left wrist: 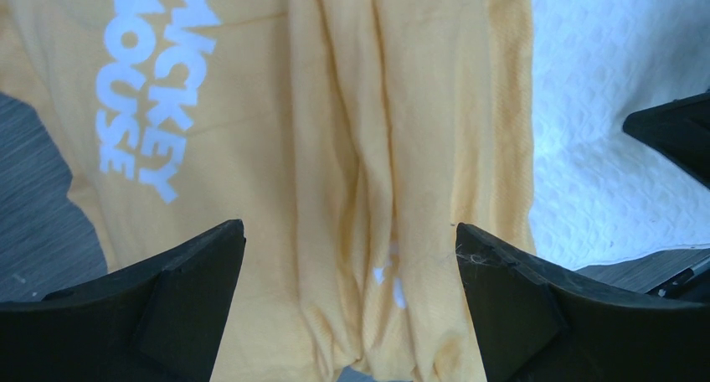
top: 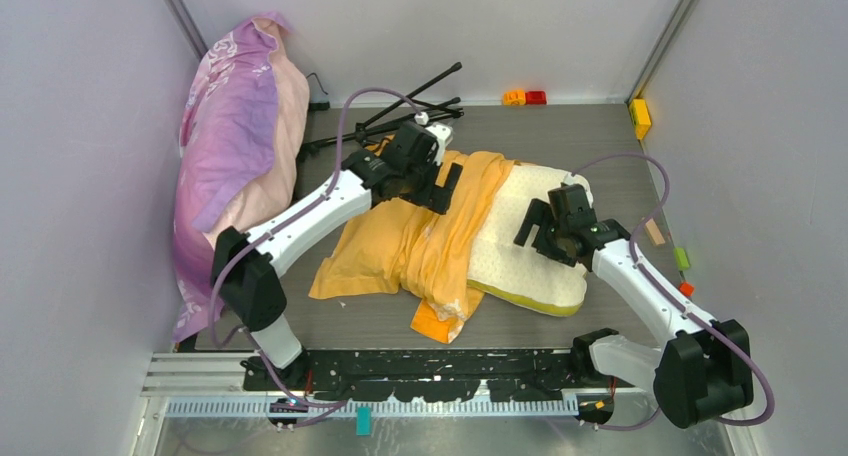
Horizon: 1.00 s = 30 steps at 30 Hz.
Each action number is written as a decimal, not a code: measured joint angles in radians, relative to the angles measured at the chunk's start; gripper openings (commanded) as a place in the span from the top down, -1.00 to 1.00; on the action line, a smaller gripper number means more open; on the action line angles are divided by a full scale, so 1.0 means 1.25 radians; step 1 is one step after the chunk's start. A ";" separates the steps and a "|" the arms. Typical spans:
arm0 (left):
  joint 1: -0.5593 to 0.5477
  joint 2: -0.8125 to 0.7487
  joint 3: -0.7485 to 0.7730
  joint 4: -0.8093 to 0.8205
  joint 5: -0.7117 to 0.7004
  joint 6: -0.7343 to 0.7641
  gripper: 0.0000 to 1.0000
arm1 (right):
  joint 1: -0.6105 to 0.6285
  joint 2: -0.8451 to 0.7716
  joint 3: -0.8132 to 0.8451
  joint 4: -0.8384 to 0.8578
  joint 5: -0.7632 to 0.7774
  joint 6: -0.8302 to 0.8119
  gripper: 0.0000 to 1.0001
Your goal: Remove the pillowcase from the pillow
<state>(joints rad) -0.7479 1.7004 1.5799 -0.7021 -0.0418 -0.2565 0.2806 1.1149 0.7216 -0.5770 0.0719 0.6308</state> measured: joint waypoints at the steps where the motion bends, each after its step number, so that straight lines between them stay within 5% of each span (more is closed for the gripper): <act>1: -0.006 0.016 0.017 -0.002 0.009 0.002 -1.00 | 0.000 0.004 -0.005 0.004 0.003 0.002 -0.79; 7: -0.034 0.109 0.099 -0.007 0.042 0.003 -0.99 | 0.000 0.020 -0.012 0.019 0.018 0.002 -0.57; 13: -0.052 0.161 0.031 0.021 -0.017 -0.020 -0.98 | 0.014 0.020 -0.016 0.019 0.059 -0.001 -0.20; 17: -0.031 0.150 -0.120 0.104 -0.033 -0.062 -0.50 | 0.020 0.019 -0.017 0.017 0.089 -0.006 0.55; 20: 0.015 0.084 -0.237 0.198 -0.010 -0.103 0.05 | 0.020 0.014 -0.025 0.025 0.104 -0.006 0.98; 24: 0.078 -0.068 -0.379 0.253 -0.019 -0.150 0.63 | 0.021 0.012 -0.025 0.036 0.119 0.000 0.99; 30: 0.140 -0.266 -0.499 0.247 -0.049 -0.200 0.79 | 0.022 -0.021 -0.024 0.037 0.150 0.013 0.99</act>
<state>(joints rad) -0.5724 1.3678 0.9565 -0.3935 -0.1024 -0.5068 0.3080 1.0885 0.6910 -0.5308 0.2588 0.6472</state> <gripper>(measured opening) 0.124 0.017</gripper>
